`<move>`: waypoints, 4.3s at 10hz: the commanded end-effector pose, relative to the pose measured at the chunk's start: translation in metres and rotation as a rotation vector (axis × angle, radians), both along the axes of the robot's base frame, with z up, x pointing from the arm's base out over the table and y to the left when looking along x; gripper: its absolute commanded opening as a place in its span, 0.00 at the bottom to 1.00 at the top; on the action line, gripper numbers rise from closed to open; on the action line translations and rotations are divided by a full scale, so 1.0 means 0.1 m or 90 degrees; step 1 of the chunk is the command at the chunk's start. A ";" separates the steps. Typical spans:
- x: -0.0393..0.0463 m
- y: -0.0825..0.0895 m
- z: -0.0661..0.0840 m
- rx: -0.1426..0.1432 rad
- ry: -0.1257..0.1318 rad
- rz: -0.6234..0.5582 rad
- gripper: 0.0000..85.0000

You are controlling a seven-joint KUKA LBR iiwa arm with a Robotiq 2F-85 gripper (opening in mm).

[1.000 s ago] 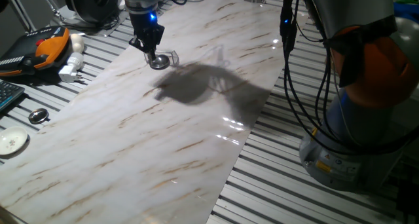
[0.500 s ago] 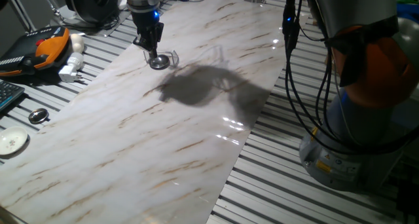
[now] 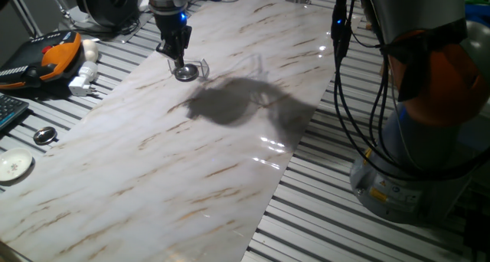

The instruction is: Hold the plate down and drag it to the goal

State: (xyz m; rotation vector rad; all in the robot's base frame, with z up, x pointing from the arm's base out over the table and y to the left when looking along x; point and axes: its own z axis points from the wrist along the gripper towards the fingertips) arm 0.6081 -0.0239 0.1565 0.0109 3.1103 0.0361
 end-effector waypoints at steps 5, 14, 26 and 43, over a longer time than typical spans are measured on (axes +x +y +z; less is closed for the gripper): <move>0.022 0.00 -0.01 -0.007 -0.007 -0.010 0.00; 0.020 -0.05 0.01 -0.013 0.006 0.002 0.00; -0.222 -0.03 0.11 0.000 0.013 -0.009 0.00; -0.161 0.06 0.02 0.002 0.003 -0.028 0.00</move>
